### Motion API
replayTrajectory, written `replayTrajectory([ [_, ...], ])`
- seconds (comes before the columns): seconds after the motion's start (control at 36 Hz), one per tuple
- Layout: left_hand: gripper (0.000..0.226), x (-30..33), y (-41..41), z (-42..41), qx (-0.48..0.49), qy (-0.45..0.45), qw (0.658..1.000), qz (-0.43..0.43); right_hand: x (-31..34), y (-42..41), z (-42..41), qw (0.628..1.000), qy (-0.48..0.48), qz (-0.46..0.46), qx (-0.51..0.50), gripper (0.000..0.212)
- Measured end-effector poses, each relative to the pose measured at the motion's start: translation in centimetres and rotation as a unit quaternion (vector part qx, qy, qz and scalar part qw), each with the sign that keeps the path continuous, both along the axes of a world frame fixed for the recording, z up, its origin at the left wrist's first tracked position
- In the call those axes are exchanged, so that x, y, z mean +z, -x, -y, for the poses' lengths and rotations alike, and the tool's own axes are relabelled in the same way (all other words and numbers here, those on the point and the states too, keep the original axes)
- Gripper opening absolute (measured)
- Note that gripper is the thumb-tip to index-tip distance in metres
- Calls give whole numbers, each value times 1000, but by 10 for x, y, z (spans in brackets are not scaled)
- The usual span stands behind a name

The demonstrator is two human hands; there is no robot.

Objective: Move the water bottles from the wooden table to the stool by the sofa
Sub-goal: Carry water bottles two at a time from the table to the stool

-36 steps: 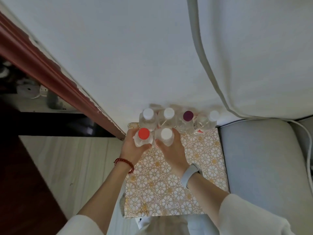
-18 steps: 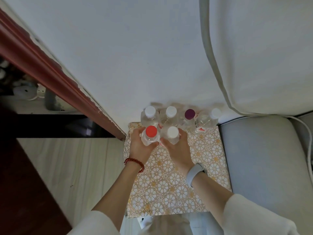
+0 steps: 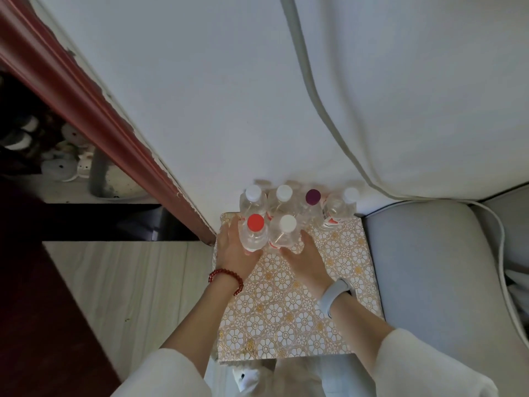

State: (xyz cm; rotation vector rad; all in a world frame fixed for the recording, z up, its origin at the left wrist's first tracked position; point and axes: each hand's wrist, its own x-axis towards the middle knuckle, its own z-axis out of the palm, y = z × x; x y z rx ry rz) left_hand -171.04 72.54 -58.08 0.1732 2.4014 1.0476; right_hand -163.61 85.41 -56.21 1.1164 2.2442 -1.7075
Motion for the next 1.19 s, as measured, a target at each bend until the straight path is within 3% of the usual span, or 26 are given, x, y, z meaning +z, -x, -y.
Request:
replayTrajectory([
  [0.14,60,37,-9,32,-2,32,999,-20,32,-15,11,995,-24,78,64,32],
  [0.22,45,67,-25,63,32,44,998,-44,62,-28,31,994,-24,66,81,30],
  [0.36,38,117,-80,139,149,85,982,-85,107,-47,88,986,28,42,161,25],
  [0.5,31,158,-170,221,321,65,937,-119,143,-68,163,959,43,2,281,21],
  [0.64,28,181,-288,315,486,75,862,-119,176,-121,270,898,57,-12,437,20],
  [0.86,28,197,-485,439,686,81,713,-123,192,-243,465,751,61,-1,657,26],
  [1.06,30,199,-682,548,810,92,568,-112,190,-408,649,589,55,5,806,29],
  [1.19,32,212,-822,613,855,124,496,-87,192,-545,758,460,19,8,888,29],
])
